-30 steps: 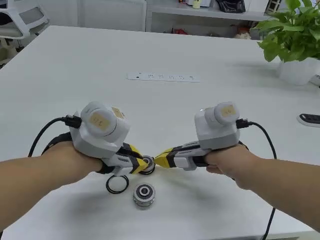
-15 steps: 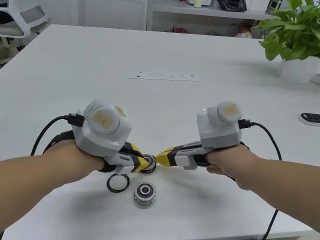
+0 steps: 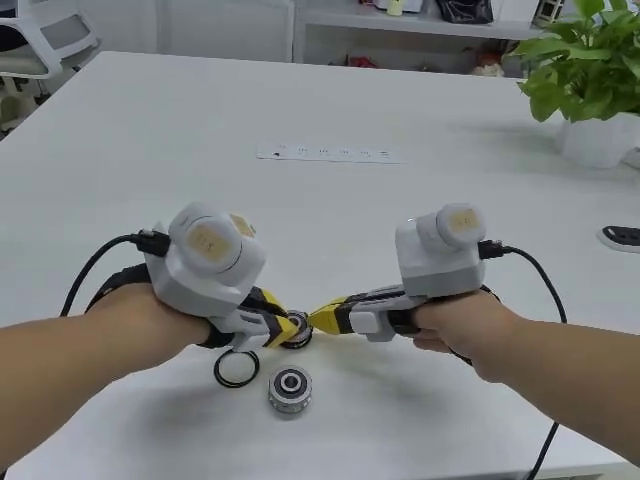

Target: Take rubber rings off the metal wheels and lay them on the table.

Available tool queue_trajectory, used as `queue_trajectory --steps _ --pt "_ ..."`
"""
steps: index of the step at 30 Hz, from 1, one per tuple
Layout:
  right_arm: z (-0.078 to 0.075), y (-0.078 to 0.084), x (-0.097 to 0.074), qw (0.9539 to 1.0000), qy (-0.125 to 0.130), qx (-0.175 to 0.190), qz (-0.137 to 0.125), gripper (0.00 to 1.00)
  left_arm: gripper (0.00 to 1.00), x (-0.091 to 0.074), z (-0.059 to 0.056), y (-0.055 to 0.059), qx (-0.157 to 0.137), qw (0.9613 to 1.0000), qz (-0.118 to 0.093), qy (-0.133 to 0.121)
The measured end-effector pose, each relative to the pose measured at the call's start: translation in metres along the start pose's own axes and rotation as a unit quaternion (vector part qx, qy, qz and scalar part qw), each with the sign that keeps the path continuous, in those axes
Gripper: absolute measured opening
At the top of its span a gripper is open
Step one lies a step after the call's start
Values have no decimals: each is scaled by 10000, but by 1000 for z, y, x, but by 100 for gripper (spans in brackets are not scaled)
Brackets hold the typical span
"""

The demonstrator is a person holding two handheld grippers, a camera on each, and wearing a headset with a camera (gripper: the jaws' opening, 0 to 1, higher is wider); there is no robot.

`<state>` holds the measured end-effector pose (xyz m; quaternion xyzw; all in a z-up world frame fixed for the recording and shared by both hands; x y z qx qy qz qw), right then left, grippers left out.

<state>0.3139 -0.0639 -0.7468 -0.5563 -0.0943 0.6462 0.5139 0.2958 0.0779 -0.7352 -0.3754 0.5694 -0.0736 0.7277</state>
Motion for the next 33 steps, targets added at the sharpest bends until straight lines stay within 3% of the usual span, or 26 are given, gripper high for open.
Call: queue_trajectory --steps 33 --pt "3 1 0 9999 -111 31 -10 0 10 1 -3 -1 -16 10000 67 -49"
Point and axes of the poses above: the centre of the closed fingertips' face, and the gripper's own axes: x roughly forward along the fingers, z roughly to its left, y roughly out of its underside, the point moved 9 cm from there along -x, roughly backward along the fingers, and after that the axes turned 10 degrees about z, right-handed, at the moved point
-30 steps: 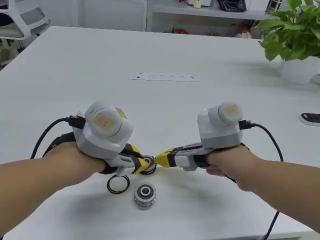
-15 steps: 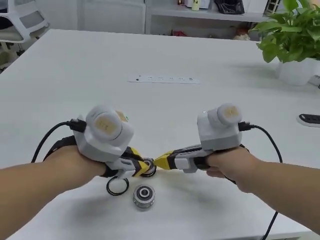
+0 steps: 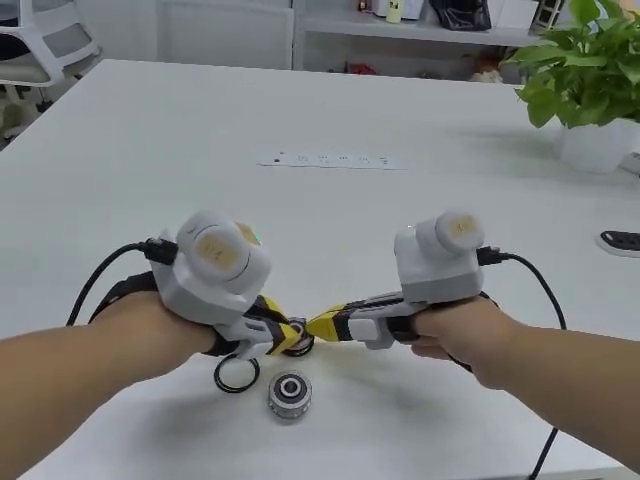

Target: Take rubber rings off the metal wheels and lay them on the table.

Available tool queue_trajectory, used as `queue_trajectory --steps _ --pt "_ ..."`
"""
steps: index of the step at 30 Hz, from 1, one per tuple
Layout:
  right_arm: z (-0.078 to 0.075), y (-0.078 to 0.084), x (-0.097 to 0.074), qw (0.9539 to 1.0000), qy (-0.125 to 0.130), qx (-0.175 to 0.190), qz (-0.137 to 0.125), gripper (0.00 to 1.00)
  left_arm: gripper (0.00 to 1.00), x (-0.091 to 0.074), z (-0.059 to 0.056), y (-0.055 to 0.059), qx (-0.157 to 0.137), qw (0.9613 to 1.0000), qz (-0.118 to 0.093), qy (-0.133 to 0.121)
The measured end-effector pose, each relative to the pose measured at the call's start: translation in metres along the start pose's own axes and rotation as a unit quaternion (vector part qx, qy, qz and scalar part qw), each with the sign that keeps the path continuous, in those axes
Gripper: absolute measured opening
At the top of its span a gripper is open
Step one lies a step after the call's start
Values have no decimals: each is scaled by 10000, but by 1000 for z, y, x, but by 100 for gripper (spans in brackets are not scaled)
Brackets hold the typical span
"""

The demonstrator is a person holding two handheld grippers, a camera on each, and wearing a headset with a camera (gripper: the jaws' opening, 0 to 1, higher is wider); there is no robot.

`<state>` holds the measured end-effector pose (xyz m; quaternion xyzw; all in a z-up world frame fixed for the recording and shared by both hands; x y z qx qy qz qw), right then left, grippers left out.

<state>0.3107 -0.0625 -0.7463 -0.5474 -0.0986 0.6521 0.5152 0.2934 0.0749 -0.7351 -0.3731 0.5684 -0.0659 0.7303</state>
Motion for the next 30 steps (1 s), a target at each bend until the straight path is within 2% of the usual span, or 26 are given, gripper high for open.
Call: queue_trajectory --steps 14,16,18,30 --pt "4 -3 3 9998 -166 0 -67 0 10 0 0 0 -12 10000 8 -7" --pt "7 -5 4 9995 -287 -23 -90 0 10 0 0 0 -4 10000 6 -6" --pt "10 -6 5 9996 -264 -72 -80 0 11 0 0 0 0 10000 3 -9" --pt "4 -5 1 9998 -135 -26 -137 0 11 0 0 -1 37 10000 -27 -13"
Point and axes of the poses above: the centre of the closed fingertips' face, and the gripper's own axes: x roughly forward along the fingers, z roughly to its left, y roughly out of its underside, the point moved 9 cm from there along -x, roughly backward along the fingers, and after that the axes turned 10 degrees about z, right-handed, at the moved point
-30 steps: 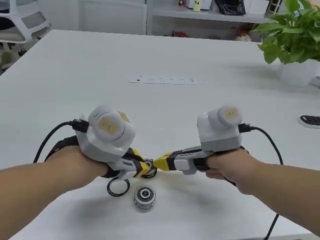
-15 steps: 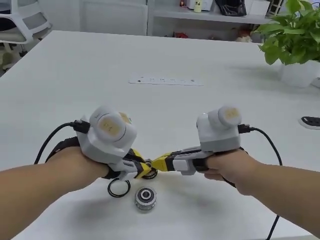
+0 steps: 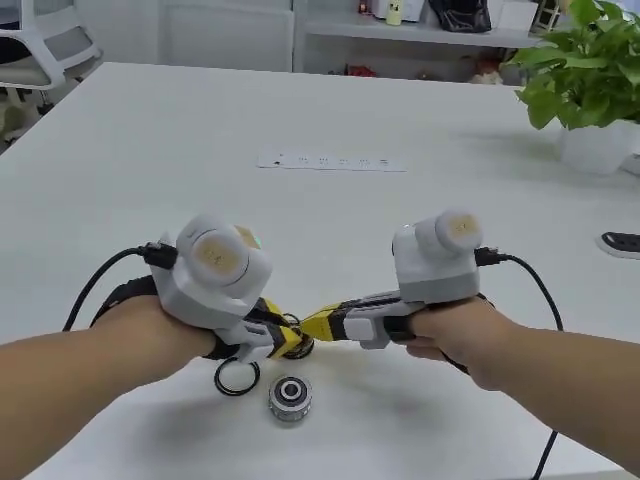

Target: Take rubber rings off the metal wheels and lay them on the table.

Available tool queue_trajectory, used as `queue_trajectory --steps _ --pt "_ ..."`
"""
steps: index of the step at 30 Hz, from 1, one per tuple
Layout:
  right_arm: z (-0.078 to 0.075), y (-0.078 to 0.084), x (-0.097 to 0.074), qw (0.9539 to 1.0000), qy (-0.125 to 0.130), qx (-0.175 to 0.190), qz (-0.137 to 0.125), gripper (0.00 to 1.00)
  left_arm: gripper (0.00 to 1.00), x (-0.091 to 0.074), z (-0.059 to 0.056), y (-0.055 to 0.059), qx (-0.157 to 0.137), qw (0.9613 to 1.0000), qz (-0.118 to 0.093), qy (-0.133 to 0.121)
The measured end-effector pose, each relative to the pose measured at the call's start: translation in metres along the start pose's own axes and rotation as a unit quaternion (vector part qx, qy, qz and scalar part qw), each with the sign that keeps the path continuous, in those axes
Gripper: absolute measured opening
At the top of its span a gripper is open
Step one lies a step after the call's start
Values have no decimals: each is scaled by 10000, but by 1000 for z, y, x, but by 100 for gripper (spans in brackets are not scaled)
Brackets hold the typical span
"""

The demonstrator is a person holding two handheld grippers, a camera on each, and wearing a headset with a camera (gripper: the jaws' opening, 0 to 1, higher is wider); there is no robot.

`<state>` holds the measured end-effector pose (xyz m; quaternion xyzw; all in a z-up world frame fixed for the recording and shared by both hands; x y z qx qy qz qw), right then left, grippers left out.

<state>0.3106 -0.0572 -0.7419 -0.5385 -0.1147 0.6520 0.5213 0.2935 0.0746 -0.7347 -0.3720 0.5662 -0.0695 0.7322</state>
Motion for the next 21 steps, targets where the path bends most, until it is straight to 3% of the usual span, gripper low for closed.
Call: queue_trajectory --steps 16,21 --pt "-4 0 -5 9999 92 116 -48 0 13 -1 0 1 -109 9999 -123 42" --pt "-4 -1 -5 9999 77 125 -53 0 14 -3 0 0 46 9999 -133 48"
Point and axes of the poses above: the centre of the closed fingertips' face, and the gripper's own axes: x roughly forward along the fingers, z roughly to its left, y roughly out of its underside, the point moved 9 cm from there along -x, roughly backward along the fingers, and after that the axes turned 10 degrees about z, right-handed, at the moved point
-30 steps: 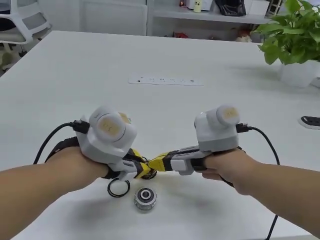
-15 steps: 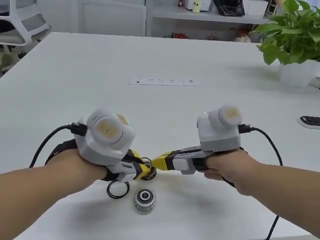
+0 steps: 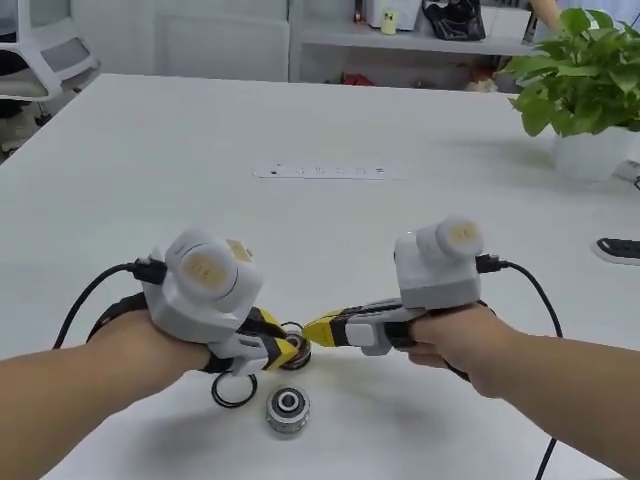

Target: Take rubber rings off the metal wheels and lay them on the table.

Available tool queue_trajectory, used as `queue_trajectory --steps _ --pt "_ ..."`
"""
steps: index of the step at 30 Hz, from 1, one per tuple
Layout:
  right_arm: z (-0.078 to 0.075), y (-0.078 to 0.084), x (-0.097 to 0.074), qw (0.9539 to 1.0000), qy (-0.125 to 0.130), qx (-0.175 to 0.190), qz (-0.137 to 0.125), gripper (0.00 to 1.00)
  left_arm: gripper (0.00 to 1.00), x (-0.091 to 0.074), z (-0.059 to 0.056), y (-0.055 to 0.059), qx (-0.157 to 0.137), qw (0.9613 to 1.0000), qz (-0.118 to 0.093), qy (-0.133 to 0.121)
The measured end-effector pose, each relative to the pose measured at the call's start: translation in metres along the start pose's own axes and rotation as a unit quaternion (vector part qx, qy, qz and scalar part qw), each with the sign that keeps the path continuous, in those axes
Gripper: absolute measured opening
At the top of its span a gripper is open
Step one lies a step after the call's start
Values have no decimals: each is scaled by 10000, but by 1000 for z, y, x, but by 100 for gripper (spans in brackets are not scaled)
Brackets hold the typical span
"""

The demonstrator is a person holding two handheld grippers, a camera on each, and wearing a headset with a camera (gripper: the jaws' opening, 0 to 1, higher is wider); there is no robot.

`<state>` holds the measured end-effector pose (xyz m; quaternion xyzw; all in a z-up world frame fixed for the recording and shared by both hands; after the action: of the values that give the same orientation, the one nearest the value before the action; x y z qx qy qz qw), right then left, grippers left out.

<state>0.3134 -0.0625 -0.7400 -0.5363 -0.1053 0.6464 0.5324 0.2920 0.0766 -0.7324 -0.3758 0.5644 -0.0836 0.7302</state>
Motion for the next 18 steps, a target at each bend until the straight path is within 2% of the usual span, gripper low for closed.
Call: queue_trajectory --steps 5,18 --pt "0 -1 -1 10000 -5 17 -24 0 16 -3 -3 1 109 9999 6 91" --pt "-1 -3 -3 10000 11 67 -63 0 22 -16 -5 -3 208 9995 -201 146"
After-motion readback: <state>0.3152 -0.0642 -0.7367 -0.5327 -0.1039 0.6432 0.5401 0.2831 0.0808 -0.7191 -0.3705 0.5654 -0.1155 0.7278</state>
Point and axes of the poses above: the centre of the closed fingertips' face, and the gripper's own axes: x roughly forward along the fingers, z roughly to its left, y roughly out of its underside, the point moved 9 cm from there along -x, roughly backward along the fingers, and after that the axes turned 10 degrees about z, right-handed, at the moved point
